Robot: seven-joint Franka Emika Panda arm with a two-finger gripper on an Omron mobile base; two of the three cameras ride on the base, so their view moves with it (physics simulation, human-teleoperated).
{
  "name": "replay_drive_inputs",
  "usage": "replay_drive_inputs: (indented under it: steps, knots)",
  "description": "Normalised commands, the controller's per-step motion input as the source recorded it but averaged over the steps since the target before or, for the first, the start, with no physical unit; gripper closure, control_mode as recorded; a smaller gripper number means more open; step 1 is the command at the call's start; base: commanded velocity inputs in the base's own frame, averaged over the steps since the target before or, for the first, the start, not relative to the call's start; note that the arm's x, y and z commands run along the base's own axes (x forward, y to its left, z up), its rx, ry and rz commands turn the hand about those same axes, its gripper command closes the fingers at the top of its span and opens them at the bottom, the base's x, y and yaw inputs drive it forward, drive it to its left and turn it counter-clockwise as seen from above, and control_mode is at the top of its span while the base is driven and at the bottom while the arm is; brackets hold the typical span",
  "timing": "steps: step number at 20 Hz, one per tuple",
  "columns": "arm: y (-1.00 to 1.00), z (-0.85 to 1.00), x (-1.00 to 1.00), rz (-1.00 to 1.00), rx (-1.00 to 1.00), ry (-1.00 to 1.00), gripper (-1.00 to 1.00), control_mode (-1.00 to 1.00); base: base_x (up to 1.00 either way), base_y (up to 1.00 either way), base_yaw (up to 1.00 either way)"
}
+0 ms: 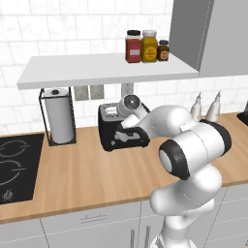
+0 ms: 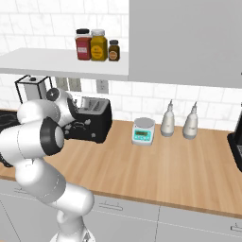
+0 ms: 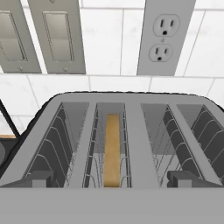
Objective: Start the toaster. Once the lever pops up, take the bread to the plate on the dining counter.
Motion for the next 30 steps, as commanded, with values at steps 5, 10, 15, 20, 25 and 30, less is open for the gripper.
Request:
replay_drive_inputs:
  steps: [5,10,15,20,25,30]
  knots:
    - [0.00,0.00,0.00,0.00,0.00,0.00,-1.00,-1.00,0.00,0.00,0.00]
    - [0.00,0.00,0.00,0.00,0.00,0.00,-1.00,-1.00,0.00,0.00,0.00]
    - [0.00,0.00,0.00,0.00,0.00,0.00,-1.00,-1.00,0.00,0.00,0.00]
    - [0.00,0.00,0.00,0.00,0.00,0.00,-1.00,-1.00,0.00,0.00,0.00]
    - [0.00,0.00,0.00,0.00,0.00,0.00,-1.00,-1.00,0.00,0.00,0.00]
    - [0.00,0.00,0.00,0.00,0.00,0.00,-1.00,-1.00,0.00,0.00,0.00]
